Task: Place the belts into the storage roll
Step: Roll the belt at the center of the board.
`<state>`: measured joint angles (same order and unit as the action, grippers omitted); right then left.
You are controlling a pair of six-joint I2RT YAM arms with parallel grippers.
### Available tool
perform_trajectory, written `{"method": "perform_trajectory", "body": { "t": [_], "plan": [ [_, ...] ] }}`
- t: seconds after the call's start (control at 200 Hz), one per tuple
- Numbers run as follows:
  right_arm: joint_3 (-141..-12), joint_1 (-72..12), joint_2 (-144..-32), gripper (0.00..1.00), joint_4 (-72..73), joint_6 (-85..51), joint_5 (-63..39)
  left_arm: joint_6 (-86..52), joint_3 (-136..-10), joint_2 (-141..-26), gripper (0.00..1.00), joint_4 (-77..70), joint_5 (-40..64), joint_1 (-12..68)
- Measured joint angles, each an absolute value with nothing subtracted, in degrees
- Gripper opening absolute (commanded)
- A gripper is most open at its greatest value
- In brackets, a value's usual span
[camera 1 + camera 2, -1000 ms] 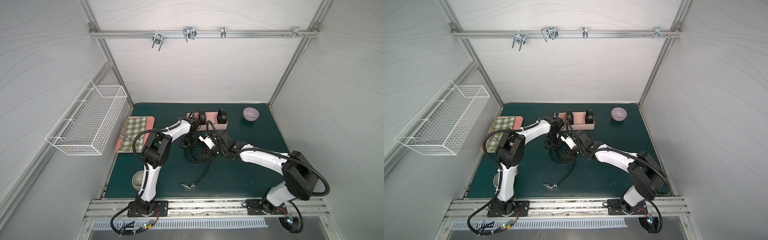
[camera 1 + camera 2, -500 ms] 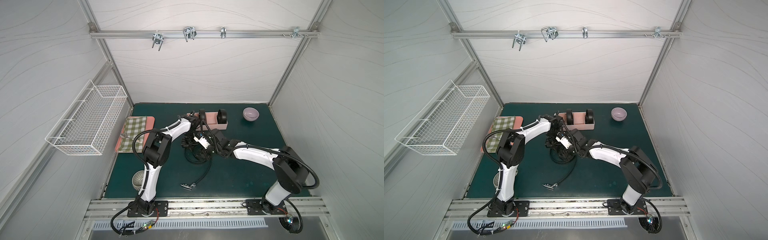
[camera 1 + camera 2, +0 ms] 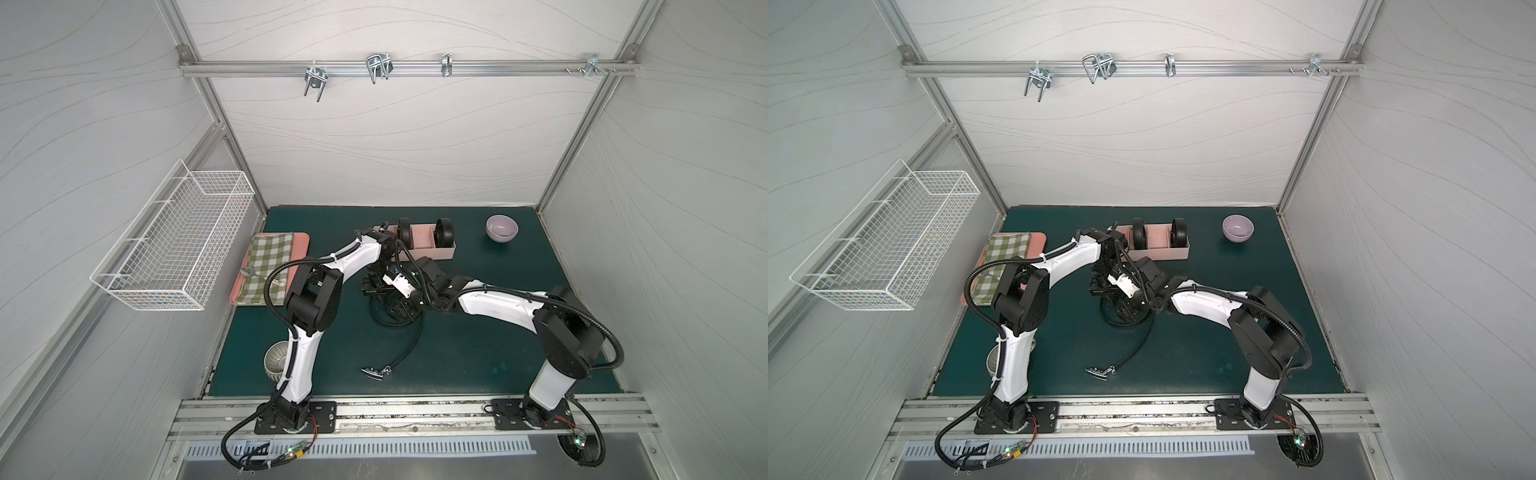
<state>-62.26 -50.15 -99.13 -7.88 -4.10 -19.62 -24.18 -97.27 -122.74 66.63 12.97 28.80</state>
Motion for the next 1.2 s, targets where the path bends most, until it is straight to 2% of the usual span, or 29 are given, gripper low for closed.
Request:
{"method": "perform_trajectory", "body": {
  "t": [0.31,0.695,0.86,0.895,1.0,1.2],
  "plan": [
    [-63.2,-50.9,-100.6,0.24,-9.1,-4.0,-20.2,-24.1,-97.3,-122.7,0.00,66.6,13.6,27.8],
    [-63.9,-51.0,-101.4,0.00,-9.9,-4.1,-20.1,-24.0,-96.1,-122.3,0.00,67.1,14.1,26.7],
    [-63.9,-51.0,-101.5,0.00,-9.9,-3.9,-20.1,-24.0,-95.5,-122.0,0.00,66.7,15.1,26.2],
    [-63.9,-51.0,-101.5,0.00,-9.9,-3.9,-20.2,-24.0,-94.9,-121.6,0.12,66.1,15.5,26.0],
    [-63.9,-50.9,-101.5,0.00,-10.0,-3.9,-20.5,-24.4,-92.3,-118.8,0.41,63.9,17.2,24.8],
    [-64.8,-50.5,-101.3,0.00,-6.9,-3.1,-21.7,-27.2,-87.1,-110.0,0.76,59.2,18.0,21.7]
  ]
}}
